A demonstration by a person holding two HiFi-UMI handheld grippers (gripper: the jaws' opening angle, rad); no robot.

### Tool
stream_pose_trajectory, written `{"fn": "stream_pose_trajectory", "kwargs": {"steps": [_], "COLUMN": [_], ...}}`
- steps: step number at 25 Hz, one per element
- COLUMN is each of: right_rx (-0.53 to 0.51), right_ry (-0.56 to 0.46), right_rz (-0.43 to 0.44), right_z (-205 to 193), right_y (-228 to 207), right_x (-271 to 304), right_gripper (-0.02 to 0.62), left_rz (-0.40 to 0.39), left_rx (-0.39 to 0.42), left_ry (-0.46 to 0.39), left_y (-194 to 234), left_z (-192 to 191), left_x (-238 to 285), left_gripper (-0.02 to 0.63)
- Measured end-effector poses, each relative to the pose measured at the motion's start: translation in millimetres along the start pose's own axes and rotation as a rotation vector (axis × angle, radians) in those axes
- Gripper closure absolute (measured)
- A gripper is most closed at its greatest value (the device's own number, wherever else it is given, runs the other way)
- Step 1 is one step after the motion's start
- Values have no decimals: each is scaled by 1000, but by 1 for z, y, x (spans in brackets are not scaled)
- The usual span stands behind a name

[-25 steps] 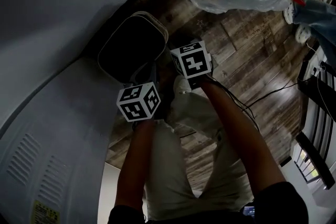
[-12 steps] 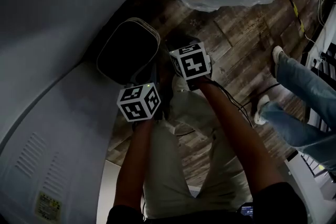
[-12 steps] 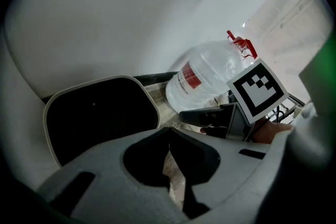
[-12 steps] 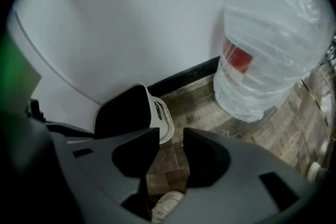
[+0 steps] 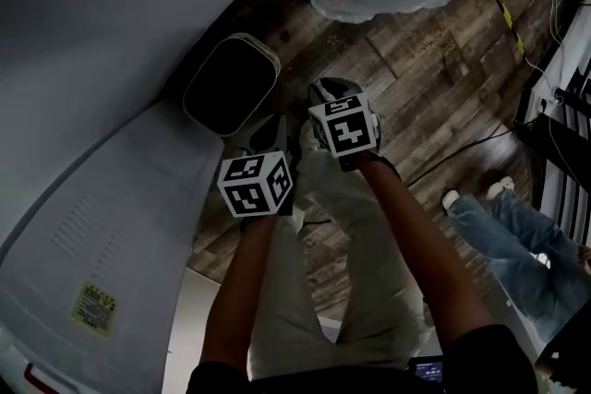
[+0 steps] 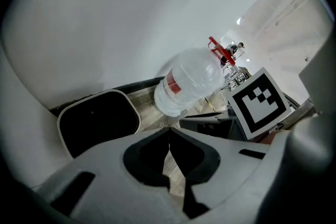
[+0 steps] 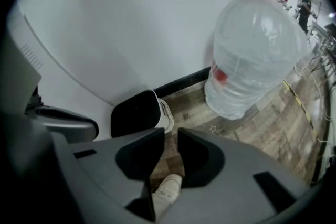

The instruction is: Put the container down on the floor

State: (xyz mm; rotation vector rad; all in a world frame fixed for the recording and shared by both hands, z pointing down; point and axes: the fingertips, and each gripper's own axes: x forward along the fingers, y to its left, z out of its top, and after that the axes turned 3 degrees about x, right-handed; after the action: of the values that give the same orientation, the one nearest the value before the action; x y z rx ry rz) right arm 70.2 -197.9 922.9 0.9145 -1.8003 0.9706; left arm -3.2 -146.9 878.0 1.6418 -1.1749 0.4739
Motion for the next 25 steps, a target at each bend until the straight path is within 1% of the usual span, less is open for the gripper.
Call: {"fn": "stream_pose_trajectory", "kwargs": {"steps": [3,6,10,15,19,22,25], "right_rx": [5,22,36,41,63,86,140], "right_ry": [-13,-27,-26,-38,-30,-55,-88], "right_rz": [-4,-8,3,8,11,15,20], "right_z": [7,10,16,30,30,26,23], "right_y": [5,5,14,20,28,39,46], "right_x": [-31,-59,-91,-123,-147,-166,-189], "right_gripper": [528,543,551,557,560,561,561], "left_rz": [2,-5,-7,-3,-4,8,-11], "left_rx": [-4,10,15,0,9,21,41], "left_ry": [-6,-2,2,8,-8,-28,-46], "left_y": [-16,-35,-55,-75,-85,-87,-99], "left_z": [13,25,37,44,55,61,65], "left_x": [-20,-40,-63,-84,-100,-120,-136], "left_gripper": [586,586,586,586,586,586,586]}}
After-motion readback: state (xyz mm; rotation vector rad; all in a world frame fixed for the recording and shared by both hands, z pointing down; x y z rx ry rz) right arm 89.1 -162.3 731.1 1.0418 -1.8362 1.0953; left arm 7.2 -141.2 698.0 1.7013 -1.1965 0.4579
